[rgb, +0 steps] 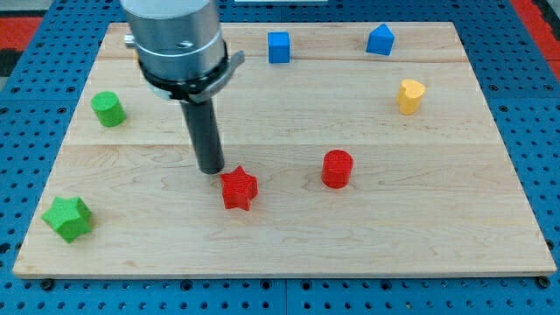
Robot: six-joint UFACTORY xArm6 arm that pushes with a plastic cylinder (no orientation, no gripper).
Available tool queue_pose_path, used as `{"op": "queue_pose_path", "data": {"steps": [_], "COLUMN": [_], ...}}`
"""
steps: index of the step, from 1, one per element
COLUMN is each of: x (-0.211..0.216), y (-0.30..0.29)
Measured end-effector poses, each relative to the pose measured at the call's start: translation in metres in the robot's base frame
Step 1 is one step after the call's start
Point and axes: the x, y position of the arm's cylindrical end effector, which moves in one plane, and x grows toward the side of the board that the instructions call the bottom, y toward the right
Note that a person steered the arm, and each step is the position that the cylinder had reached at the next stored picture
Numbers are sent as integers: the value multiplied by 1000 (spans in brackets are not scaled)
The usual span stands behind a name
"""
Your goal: Slide the red star and the red circle parallel to each other
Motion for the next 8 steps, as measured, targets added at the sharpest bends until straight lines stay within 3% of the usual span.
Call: {"op": "queue_pose_path", "data": {"steps": [4,6,8], "x": [39,-6,7], "y": [63,84,155]}}
